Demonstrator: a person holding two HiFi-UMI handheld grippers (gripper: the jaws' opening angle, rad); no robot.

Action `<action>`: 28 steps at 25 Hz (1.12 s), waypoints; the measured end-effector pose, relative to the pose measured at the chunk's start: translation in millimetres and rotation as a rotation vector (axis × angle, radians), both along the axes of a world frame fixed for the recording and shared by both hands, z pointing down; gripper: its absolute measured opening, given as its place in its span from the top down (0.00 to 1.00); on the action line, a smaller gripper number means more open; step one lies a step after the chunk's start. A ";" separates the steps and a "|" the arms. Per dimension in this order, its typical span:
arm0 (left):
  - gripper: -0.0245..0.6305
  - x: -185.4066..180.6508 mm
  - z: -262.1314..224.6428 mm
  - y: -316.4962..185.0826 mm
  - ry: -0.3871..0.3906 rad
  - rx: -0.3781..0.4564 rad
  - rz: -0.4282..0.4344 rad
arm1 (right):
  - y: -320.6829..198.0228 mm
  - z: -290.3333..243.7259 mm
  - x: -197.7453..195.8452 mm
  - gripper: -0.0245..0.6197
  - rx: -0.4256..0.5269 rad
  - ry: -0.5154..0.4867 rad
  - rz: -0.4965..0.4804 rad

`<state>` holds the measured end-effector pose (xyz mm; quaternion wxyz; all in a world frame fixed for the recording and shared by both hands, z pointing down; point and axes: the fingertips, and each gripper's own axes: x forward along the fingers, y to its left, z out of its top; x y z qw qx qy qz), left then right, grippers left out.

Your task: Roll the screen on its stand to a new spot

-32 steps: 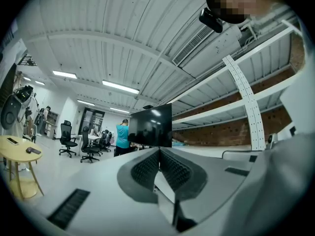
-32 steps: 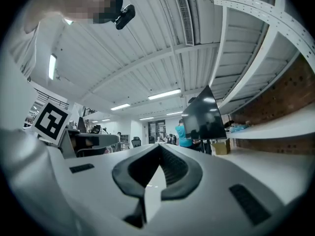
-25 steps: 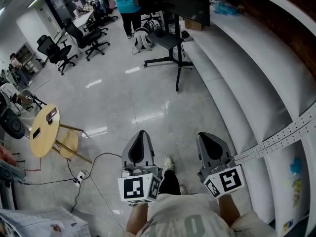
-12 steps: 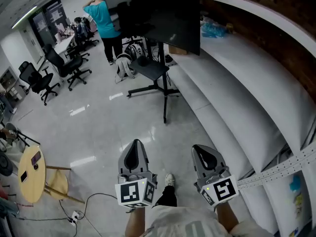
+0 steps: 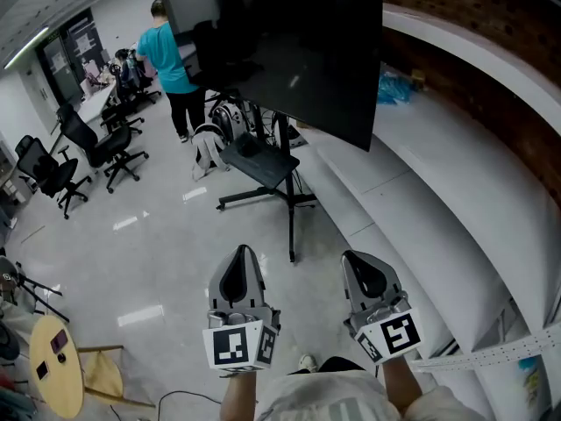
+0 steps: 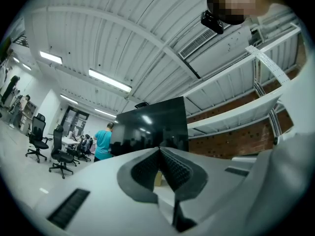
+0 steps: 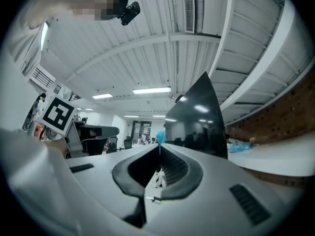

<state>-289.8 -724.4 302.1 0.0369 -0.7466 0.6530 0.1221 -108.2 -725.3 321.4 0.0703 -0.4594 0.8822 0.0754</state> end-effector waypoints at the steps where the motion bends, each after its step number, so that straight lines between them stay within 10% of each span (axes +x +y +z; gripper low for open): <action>1: 0.94 1.0 -2.1 -14.8 -0.003 -0.001 0.009 | -14.5 -0.9 -2.0 0.93 -0.002 0.002 0.002; 28: 0.94 76.7 8.3 -276.0 0.081 -0.066 0.182 | -259.8 -27.8 39.1 0.93 0.077 -0.047 0.048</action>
